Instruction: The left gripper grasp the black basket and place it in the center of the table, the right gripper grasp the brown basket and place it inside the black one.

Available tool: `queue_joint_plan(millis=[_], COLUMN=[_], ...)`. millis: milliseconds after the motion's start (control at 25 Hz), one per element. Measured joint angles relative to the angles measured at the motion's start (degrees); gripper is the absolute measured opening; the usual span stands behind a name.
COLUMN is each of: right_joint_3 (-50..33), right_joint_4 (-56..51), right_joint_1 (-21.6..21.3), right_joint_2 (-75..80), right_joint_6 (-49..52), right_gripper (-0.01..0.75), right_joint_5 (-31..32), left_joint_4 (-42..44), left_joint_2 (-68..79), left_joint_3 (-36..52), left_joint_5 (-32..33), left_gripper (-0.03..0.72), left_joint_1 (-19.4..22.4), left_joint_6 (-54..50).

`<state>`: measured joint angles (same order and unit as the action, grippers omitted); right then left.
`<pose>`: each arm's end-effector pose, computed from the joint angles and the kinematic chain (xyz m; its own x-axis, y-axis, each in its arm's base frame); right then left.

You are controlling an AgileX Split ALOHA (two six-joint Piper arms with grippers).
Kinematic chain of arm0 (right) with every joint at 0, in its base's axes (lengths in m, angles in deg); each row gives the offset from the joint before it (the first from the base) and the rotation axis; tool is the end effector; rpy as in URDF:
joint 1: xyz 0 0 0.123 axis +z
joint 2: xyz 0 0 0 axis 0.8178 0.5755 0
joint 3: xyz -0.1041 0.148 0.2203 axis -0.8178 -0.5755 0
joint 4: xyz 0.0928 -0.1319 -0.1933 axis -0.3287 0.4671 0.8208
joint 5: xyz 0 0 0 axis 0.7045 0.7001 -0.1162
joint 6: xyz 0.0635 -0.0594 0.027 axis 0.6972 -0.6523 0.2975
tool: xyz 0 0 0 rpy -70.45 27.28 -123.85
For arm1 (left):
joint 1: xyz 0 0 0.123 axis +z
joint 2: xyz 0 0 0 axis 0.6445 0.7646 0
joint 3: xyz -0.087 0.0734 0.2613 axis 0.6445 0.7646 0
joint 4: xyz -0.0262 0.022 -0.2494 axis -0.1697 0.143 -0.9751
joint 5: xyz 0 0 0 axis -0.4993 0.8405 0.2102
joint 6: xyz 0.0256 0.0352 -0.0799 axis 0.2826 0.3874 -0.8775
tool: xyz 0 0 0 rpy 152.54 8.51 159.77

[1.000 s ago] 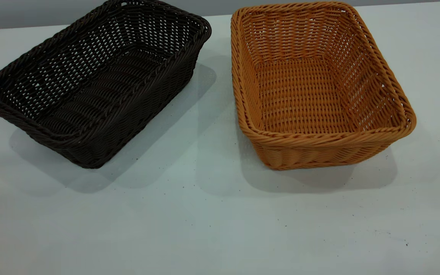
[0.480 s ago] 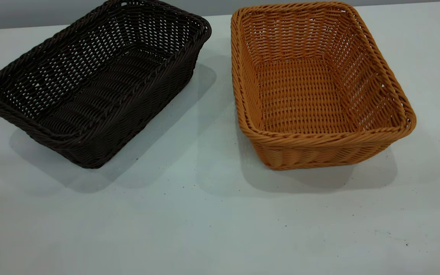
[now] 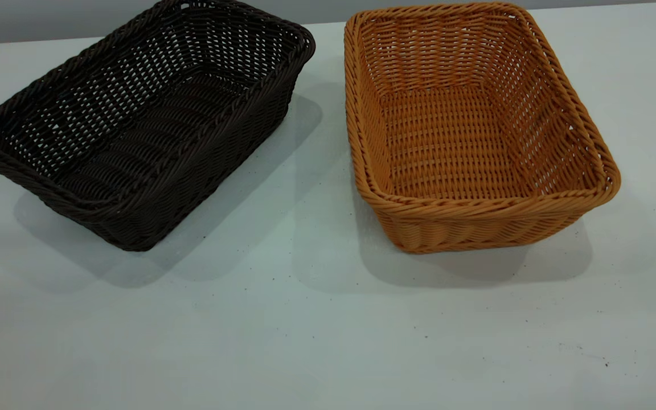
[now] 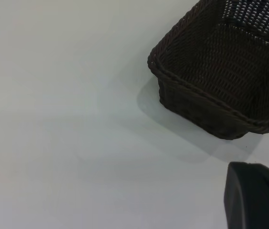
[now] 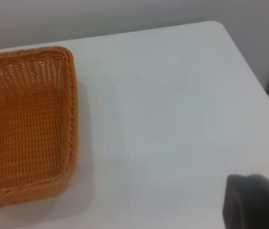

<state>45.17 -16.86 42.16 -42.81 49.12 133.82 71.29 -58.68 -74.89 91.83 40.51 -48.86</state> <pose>-0.0016 0.0077 0.2737 -0.4609 0.0559 -0.8857 0.1306 0.9914 -0.0054 0.0000 0.0000 0.2621 -0.5102 -0.0527 -0.8584 -0.0319 0.9986 -0.0424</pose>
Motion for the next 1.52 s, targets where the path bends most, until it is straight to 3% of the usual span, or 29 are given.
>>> queue_joint_plan(millis=[440,720,920,1160,1320,1520], right_joint_3=[0.3,2.3,3.4,3.5,3.5,3.5], right_joint_4=[-8.1,-18.1,-25.2,-31.0,-34.3,-42.0], right_joint_1=[0.1,0.1,0.1,0.2,0.2,0.2], right_joint_2=[0.0,1.4,6.8,11.5,13.9,19.2], right_joint_6=[0.1,0.0,-3.0,-6.3,-5.7,-4.1], right_gripper=[-0.001,0.008,0.079,0.225,0.285,0.324], right_joint_5=[-1.4,-2.8,-3.4,-5.0,-5.5,-6.6], left_joint_4=[0.0,-9.6,-16.7,-27.7,-35.0,-37.0], left_joint_2=[0.0,5.6,13.2,20.9,24.3,28.3], left_joint_3=[-0.7,-7.9,-12.9,-15.3,-15.3,-15.3], left_joint_5=[-0.7,-0.6,-1.1,-6.0,-9.6,-11.9], left_gripper=[-0.001,-0.001,-0.001,-0.001,0.079,0.297], left_joint_1=[0.0,0.0,0.0,0.0,0.0,0.0], left_joint_6=[0.7,10.8,18.5,31.5,40.8,46.7])
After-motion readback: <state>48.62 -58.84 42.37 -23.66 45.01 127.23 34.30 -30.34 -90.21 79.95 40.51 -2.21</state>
